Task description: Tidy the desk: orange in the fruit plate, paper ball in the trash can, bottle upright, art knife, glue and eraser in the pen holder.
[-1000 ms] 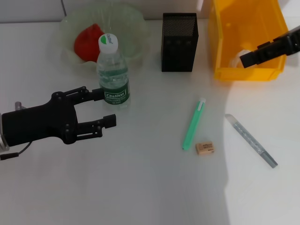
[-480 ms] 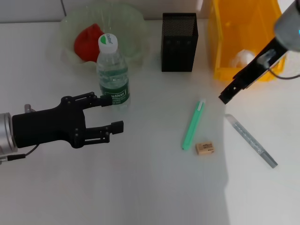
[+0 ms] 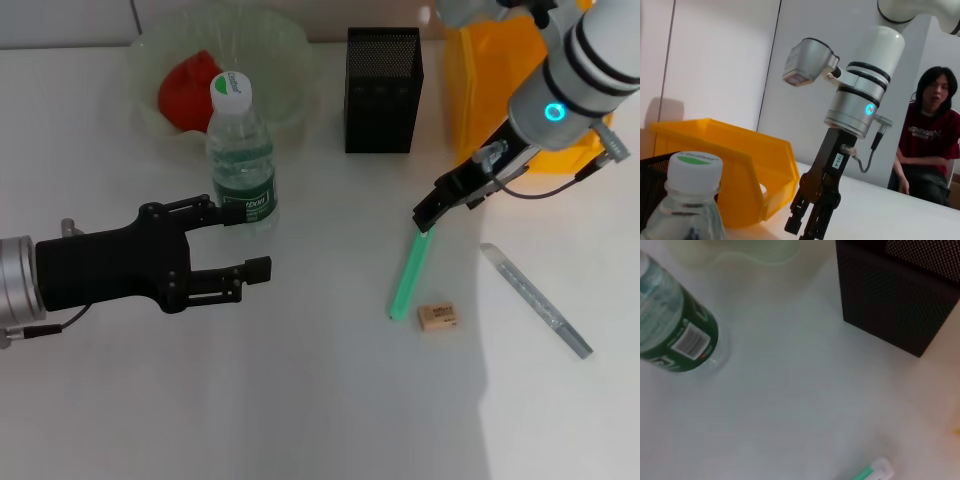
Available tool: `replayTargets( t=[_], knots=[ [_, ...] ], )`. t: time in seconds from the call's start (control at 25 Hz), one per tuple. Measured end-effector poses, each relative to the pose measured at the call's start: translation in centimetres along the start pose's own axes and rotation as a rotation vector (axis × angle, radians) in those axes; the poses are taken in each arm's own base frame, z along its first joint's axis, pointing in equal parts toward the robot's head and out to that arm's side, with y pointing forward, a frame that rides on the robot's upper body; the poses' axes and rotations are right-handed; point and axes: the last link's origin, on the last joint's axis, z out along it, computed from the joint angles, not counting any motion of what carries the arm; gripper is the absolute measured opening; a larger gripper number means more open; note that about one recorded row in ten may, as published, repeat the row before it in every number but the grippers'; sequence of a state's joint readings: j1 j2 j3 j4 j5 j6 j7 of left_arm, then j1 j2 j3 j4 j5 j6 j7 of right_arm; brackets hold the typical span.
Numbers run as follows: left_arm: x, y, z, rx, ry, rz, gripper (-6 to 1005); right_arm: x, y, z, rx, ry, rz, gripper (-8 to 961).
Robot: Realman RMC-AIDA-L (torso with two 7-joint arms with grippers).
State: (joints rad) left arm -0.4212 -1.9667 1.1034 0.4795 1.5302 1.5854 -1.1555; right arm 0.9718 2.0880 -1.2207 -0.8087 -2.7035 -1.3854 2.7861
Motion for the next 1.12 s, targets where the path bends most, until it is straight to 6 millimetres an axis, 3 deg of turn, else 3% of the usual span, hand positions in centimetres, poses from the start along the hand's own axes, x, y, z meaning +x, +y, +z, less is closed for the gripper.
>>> replayTargets(
  t=[0.2, 0.88, 1.12],
  knots=[
    [0.1, 0.1, 0.4, -0.006, 0.005, 0.001, 800, -0.1, 0.0, 1.3, 0.023, -0.009, 0.012, 741],
    [0.5, 0.1, 1.1, -0.014, 0.021, -0.014, 800, -0.1, 0.5, 2.9, 0.050, -0.023, -0.041, 739],
    [0.5, 0.2, 1.3, -0.017, 0.024, -0.013, 800, -0.1, 0.5, 3.0, 0.052, -0.023, -0.051, 602]
  ],
)
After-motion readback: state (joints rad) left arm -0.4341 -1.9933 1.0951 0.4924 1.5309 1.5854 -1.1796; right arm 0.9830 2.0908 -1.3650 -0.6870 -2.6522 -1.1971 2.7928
